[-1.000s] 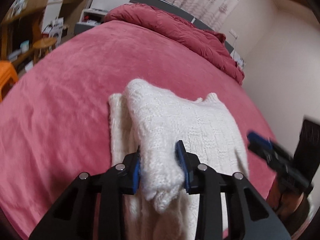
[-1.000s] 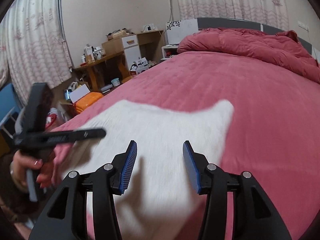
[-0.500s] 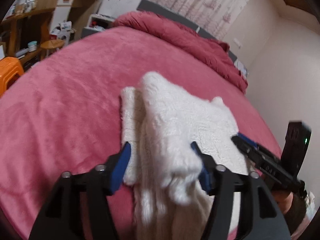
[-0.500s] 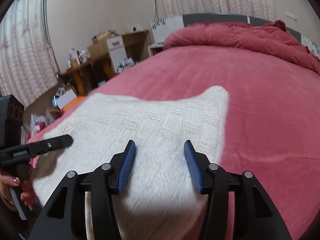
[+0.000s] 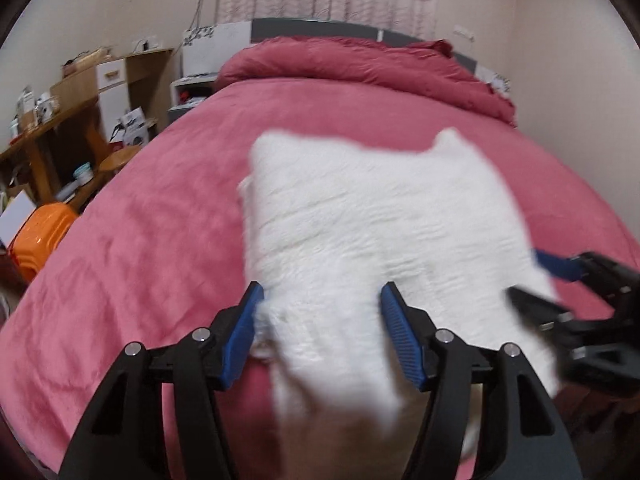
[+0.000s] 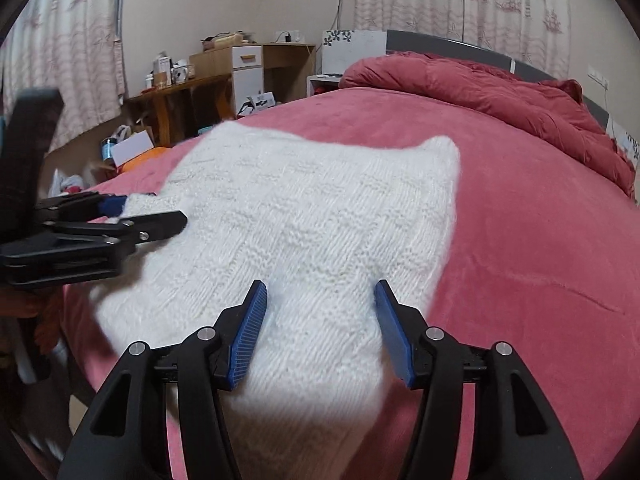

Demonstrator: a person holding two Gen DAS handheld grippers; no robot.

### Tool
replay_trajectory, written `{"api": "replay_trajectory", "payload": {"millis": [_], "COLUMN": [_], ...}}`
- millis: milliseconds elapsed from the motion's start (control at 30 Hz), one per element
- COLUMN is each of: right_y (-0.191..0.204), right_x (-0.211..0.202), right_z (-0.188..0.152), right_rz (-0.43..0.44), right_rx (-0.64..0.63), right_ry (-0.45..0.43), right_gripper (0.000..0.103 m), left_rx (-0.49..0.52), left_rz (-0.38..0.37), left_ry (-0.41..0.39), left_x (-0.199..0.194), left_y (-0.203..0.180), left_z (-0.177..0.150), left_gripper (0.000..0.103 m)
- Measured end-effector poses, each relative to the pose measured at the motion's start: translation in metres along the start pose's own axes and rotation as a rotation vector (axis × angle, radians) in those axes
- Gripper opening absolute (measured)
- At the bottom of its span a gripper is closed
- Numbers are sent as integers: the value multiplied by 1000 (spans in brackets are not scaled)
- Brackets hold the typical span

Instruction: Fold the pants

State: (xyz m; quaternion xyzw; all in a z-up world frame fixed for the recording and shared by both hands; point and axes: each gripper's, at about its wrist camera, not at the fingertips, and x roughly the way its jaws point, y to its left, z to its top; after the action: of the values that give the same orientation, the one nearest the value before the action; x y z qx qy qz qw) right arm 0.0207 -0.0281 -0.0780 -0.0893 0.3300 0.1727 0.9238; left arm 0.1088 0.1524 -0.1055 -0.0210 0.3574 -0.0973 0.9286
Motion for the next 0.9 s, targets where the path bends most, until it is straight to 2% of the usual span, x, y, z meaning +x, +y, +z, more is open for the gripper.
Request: {"api": "replay_trajectory", "payload": {"millis": [67, 133, 267, 333, 500, 900], "right_y": [2, 1, -3, -4, -5, -18], "right_x": [1, 1, -2, -4, -11, -25], "right_z": [-1, -2, -3, -4, -5, -6], "right_rz": [-16, -18, -18, -17, -10, 20], "right_rx": [-22, -18, 7, 12, 14, 60], "right_ry": [-7, -14, -30, -39, -46, -35], "right_gripper": [56, 57, 60, 64, 70, 71], "left_rx": [-123, -186, -196, -209, -213, -199], "left_rz": [-81, -115, -127, -142, -162, -177], "left_ry": [24, 34, 12, 5, 4, 43], "left_x": [2, 2, -9, -14, -22, -22], "left_y": [19, 26, 23, 21, 17, 11], "left_z": [-5, -6, -12, -17, -31, -41], "left_gripper": [68, 69, 70, 77, 82, 83]}}
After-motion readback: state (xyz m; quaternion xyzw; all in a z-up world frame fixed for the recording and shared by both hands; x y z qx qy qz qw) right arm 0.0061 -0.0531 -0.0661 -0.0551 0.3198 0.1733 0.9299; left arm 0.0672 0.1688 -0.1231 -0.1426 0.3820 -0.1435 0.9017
